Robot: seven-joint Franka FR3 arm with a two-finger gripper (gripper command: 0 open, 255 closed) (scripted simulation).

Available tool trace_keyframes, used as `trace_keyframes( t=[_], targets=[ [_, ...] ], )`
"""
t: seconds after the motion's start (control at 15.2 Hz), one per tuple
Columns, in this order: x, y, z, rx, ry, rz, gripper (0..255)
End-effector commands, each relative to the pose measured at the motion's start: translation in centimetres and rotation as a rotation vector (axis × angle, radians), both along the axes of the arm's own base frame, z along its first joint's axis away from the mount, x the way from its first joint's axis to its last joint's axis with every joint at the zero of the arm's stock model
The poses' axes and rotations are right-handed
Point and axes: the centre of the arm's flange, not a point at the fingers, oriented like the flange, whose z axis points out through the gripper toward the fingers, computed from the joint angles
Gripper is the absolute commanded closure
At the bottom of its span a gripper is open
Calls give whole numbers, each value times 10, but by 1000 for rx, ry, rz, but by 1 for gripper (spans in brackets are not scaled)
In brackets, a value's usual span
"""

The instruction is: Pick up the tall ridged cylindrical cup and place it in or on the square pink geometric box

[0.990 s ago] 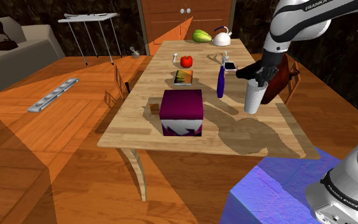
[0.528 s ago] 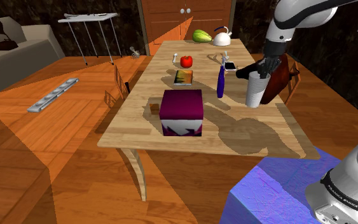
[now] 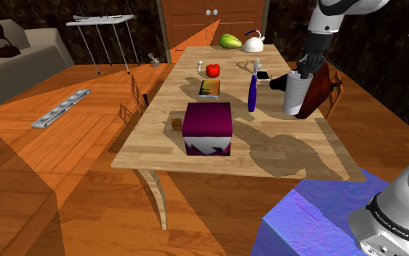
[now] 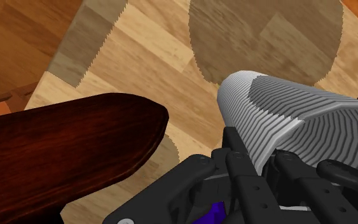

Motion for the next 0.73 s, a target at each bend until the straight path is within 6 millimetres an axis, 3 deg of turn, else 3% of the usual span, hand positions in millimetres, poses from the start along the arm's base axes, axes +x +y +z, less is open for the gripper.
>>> trace_keyframes(
  t=[0.0, 0.66],
  targets=[
    [0, 1, 11, 0, 0, 0, 255],
    [0, 1, 63, 0, 0, 0, 255]
  ],
)
